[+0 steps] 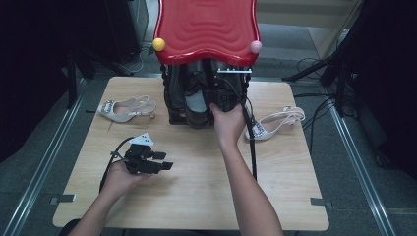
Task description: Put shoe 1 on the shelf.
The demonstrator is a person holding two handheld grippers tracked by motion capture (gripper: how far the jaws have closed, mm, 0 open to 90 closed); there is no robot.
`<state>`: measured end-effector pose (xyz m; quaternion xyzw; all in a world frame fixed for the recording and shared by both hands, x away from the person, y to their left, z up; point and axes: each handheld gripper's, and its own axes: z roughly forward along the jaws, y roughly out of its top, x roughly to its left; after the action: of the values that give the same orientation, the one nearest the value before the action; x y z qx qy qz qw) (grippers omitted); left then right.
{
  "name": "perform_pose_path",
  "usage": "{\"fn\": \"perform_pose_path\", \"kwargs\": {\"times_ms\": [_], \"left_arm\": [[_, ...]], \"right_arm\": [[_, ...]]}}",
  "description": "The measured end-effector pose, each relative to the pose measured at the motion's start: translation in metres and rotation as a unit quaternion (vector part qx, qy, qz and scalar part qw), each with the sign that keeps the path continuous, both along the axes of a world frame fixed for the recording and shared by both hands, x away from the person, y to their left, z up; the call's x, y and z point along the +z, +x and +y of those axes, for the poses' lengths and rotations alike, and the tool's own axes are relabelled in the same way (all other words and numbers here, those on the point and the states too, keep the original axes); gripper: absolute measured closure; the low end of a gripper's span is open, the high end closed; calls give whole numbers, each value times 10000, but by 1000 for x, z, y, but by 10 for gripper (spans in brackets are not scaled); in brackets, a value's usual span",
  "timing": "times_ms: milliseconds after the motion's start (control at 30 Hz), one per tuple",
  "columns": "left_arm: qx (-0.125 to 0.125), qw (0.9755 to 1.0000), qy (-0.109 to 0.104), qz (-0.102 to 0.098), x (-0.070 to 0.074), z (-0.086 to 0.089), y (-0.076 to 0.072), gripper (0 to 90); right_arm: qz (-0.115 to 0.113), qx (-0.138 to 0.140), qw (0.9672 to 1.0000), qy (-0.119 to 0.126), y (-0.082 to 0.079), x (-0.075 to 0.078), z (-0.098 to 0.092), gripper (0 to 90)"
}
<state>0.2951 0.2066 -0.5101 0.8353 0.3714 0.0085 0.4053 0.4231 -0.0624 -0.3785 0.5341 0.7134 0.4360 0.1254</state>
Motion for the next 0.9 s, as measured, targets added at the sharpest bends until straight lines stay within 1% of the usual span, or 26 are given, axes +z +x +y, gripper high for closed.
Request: {"fn": "perform_pose_path", "kwargs": {"times_ms": [67,100,167,300,400,500,533,567,667,733,767,833,900], "left_arm": [[7,10000,3,-4,0,0,0,446],[8,10000,0,-3,0,0,0,446],[15,10000,-5,-5,0,1,0,446],[12,10000,5,-7,1,1,0,446],[15,10000,5,-10,0,1,0,446],[18,10000,18,-15,0,1,1,446],[2,10000,31,-26,0,1,1,446],[-19,10000,32,-28,1,1,2,446],[23,10000,-40,-8,2,4,2,448],[25,10000,-38,6,3,6,2,461],[23,10000,-33,39,4,7,3,479],[46,9999,-100,77,8,9,5,507],[37,9998,-190,31,14,9,6,551]], "right_arm": [[-23,40,10000,-19,-2,2,-2,615],[-82,61,9999,-71,-4,4,-3,614],[-156,119,9998,-99,-8,5,-5,606],[-169,281,9995,8,-18,10,-12,606],[-180,431,9988,150,-25,14,-17,593],[-169,630,9975,274,-32,18,-23,586],[-126,736,9965,373,-36,19,-25,583],[-181,841,9954,411,-39,18,-26,581],[-270,1055,9935,339,-51,17,-29,581],[-336,1128,9926,314,-57,18,-33,581],[-369,1162,9920,313,-61,18,-35,581],[-411,1224,9910,344,-69,18,-40,581],[-439,1299,9897,410,-77,16,-45,577]]}}
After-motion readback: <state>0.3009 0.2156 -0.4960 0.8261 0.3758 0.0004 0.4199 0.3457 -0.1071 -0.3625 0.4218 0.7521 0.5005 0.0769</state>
